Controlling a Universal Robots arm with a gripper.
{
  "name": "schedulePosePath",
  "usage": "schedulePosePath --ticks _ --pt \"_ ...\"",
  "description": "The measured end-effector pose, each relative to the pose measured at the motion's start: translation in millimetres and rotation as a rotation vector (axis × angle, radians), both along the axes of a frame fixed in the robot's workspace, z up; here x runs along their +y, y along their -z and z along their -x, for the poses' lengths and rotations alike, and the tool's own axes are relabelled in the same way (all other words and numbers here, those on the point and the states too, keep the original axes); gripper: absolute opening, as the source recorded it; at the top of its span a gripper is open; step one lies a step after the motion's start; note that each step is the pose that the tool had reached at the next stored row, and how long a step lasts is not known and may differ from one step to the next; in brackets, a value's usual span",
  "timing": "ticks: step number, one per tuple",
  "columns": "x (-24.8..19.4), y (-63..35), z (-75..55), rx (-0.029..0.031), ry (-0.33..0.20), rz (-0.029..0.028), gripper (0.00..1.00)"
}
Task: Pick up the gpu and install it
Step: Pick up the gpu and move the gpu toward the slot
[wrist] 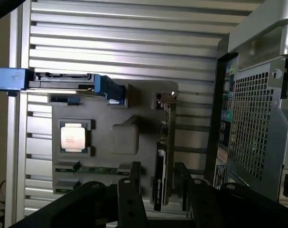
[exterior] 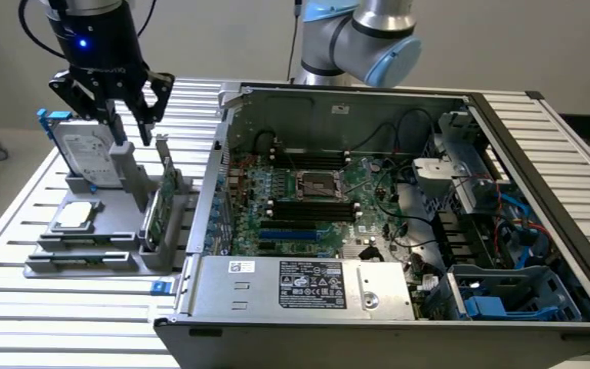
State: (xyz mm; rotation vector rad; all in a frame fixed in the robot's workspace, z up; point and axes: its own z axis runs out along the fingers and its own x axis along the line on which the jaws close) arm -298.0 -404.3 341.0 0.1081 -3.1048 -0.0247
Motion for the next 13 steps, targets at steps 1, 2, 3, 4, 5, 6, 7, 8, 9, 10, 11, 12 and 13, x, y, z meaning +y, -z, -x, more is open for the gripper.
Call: schedulePosePath --ticks 1,2,3,4,5,6,7,8,9,10,11,12,13 --pt "-4.5 1.9 0.0 0.0 0.0 0.0001 0.42" --pt "-8.9 3.8 0.0 -0.0001 0.0 0.0 0.42" --pt "-13.5 5.5 -0.1 -0.0001 0.0 0.0 0.42" --pt "-17.8 7.4 -0.1 -0.0002 0.0 -0.0001 0.42" --pt "-21.4 9.1 -0.1 -0.0001 0.0 -0.0001 0.42" --pt "-24.2 10.9 -0.1 -0.0002 0.0 -0.0001 0.42" --pt "-25.7 12.9 -0.5 -0.0004 0.0 -0.0003 0.42" --pt "-26.1 14.8 -1.7 -0.0002 0.0 -0.0001 0.42" --pt "-26.2 16.4 -4.0 0.0 0.0 0.0001 0.42" --pt "-26.2 18.3 -7.4 -0.0001 0.0 0.0 0.42" --pt "-26.2 20.1 -10.9 -0.0002 0.0 -0.0001 0.42" --pt "-26.2 22.0 -14.2 -0.0002 0.0 -0.0001 0.42" --pt "-26.1 23.7 -16.7 -0.0001 0.0 -0.0001 0.42"
